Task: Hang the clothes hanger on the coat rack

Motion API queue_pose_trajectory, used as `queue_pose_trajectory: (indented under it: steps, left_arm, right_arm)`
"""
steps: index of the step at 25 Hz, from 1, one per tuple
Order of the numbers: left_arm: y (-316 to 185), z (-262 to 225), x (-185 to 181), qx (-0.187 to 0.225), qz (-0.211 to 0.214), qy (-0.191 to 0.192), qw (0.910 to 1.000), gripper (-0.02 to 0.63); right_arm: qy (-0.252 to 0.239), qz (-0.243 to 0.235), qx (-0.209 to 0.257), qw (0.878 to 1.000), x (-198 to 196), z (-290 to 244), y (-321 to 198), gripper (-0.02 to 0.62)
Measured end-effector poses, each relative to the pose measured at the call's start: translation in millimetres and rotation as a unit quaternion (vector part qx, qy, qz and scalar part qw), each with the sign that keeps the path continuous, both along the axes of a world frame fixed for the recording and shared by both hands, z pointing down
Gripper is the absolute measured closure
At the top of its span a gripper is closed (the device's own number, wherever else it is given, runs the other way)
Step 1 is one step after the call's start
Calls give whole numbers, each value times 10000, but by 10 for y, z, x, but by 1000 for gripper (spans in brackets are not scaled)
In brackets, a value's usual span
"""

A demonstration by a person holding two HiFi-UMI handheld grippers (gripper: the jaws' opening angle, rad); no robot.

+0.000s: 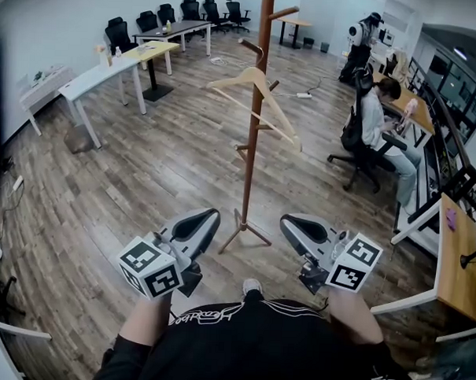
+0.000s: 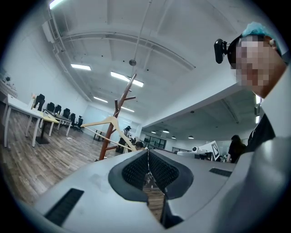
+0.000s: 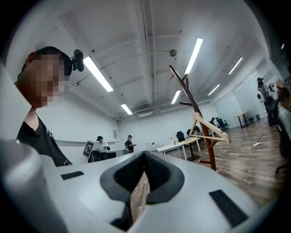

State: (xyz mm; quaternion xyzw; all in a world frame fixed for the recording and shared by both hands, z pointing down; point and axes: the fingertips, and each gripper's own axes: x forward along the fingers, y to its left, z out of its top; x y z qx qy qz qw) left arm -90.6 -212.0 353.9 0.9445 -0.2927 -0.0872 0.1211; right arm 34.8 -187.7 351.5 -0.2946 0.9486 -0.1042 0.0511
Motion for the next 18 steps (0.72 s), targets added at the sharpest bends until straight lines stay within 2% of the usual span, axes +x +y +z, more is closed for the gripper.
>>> queue_pose_trajectory:
  steps: [18]
  left_arm:
    - [89, -34, 95, 25, 148, 7, 9999, 597]
  right_arm:
    - [134, 51, -5, 9999, 31, 3, 137, 555]
